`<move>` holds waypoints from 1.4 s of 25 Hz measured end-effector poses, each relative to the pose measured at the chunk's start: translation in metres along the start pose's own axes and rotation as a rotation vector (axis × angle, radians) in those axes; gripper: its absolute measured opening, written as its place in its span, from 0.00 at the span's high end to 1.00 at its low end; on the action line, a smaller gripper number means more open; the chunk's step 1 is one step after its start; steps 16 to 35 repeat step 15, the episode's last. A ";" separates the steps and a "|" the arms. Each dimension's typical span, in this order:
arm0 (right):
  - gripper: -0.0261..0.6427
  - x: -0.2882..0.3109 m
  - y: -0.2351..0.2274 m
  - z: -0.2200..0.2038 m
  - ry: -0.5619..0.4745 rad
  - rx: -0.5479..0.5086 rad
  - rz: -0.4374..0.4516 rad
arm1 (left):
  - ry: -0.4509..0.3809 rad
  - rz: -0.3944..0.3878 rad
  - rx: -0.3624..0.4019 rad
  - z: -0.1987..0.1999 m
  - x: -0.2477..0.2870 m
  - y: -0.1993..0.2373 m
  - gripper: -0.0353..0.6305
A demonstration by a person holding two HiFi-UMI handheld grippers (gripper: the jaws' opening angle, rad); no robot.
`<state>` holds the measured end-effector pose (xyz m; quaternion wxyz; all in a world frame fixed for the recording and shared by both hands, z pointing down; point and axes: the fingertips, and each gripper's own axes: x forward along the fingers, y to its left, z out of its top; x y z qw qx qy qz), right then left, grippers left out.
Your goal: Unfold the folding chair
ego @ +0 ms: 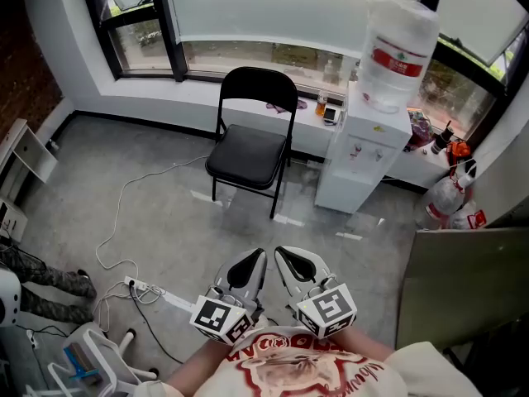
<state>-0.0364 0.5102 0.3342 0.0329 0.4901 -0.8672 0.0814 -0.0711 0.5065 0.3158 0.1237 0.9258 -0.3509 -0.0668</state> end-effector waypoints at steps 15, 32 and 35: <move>0.92 0.003 0.010 -0.004 0.012 -0.008 -0.010 | -0.010 -0.022 -0.018 -0.003 -0.007 0.006 0.94; 0.92 0.003 0.010 -0.004 0.012 -0.008 -0.010 | -0.010 -0.022 -0.018 -0.003 -0.007 0.006 0.94; 0.92 0.003 0.010 -0.004 0.012 -0.008 -0.010 | -0.010 -0.022 -0.018 -0.003 -0.007 0.006 0.94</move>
